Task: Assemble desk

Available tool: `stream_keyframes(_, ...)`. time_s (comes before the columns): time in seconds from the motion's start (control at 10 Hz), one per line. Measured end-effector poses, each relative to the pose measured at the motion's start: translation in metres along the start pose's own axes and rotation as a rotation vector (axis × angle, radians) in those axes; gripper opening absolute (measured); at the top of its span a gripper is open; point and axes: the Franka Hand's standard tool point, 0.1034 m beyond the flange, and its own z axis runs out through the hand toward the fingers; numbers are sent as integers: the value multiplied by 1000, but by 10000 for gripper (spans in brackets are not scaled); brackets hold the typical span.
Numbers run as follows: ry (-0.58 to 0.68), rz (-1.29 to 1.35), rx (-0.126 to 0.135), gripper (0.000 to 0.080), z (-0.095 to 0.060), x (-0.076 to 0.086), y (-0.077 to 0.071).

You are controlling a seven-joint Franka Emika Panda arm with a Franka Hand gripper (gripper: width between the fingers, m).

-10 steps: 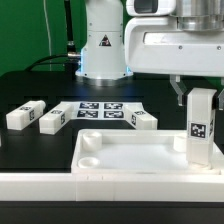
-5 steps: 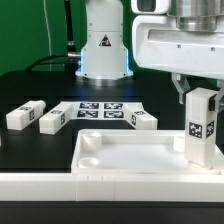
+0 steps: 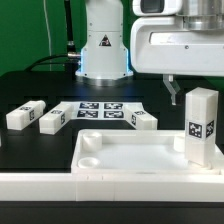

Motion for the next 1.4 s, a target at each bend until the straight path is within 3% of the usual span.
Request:
stream_keyframes(0.5, 2, -418, -4, 649, 0, -1, -2)
stream_keyframes(0.8, 8, -675, -21, 649, -2, 2, 0)
stream_keyframes(1.2, 7, -875, -27, 649, -2, 4, 2)
stream_keyframes(1.3, 7, -875, -27, 559, -2, 4, 2)
stream_keyframes(1.4, 7, -875, -27, 559, -2, 4, 2)
